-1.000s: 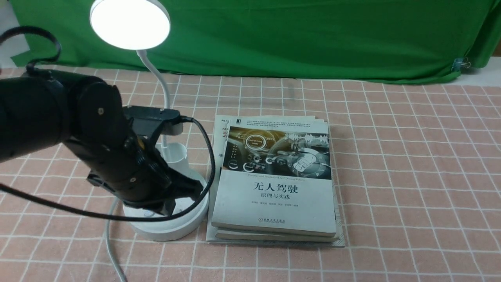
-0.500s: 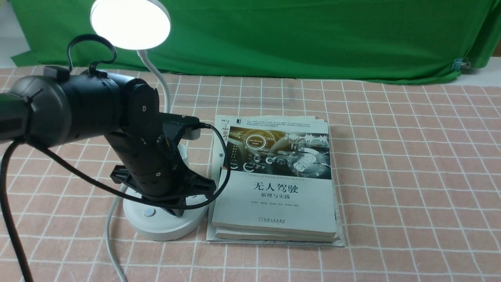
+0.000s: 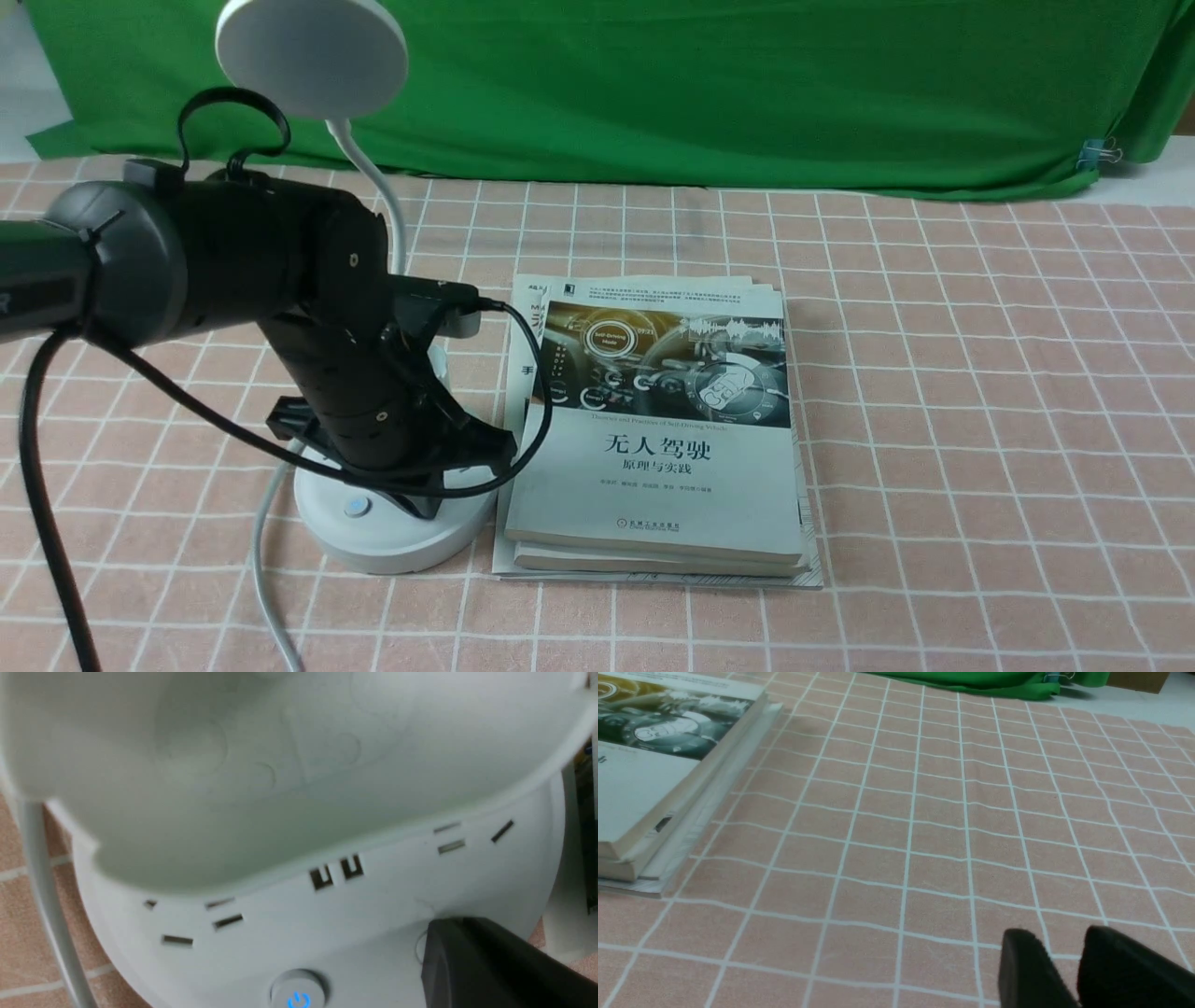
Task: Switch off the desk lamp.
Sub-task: Use the left arm to press the button switch on the lamp holder
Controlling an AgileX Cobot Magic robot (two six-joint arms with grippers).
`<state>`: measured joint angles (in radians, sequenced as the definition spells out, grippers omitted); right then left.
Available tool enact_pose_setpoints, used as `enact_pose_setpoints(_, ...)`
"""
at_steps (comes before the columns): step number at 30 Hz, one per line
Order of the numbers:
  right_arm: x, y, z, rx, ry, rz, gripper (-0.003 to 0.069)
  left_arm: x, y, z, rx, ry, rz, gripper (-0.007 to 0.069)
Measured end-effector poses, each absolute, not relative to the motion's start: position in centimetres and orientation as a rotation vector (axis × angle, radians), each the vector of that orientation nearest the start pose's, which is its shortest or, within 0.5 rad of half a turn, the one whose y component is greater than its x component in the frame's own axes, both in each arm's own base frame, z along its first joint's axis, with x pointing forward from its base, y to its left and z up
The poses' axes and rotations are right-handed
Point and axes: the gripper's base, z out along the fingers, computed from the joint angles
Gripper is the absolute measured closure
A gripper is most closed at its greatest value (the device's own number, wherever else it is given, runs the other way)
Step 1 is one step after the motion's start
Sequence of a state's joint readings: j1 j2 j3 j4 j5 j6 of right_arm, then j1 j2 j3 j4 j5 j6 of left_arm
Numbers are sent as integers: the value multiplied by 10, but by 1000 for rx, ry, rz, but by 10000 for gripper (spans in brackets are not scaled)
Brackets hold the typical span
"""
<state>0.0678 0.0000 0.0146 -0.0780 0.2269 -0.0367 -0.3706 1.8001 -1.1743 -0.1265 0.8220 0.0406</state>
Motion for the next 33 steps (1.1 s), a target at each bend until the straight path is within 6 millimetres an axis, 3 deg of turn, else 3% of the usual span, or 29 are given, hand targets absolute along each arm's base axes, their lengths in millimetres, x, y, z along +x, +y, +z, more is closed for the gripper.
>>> enact_pose_setpoints(8, 56, 2, 188, -142, 1719, -48, 419, 321, -133, 193, 496, 2907, -195, 621)
enact_pose_setpoints(17, 56, 2, 188, -142, 1719, -48, 419, 310, -129, 225, 471, 2828, -210, 621)
enact_pose_setpoints(23, 56, 2, 188, -142, 1719, -48, 419, 313, -130, 215, 475, 2851, -197, 621)
enact_pose_setpoints(28, 56, 2, 188, -142, 1719, -48, 419, 319, -132, 193, 483, 2904, -181, 621)
enact_pose_setpoints(33, 56, 2, 188, -142, 1719, -48, 419, 320, -132, 192, 498, 2899, -179, 621)
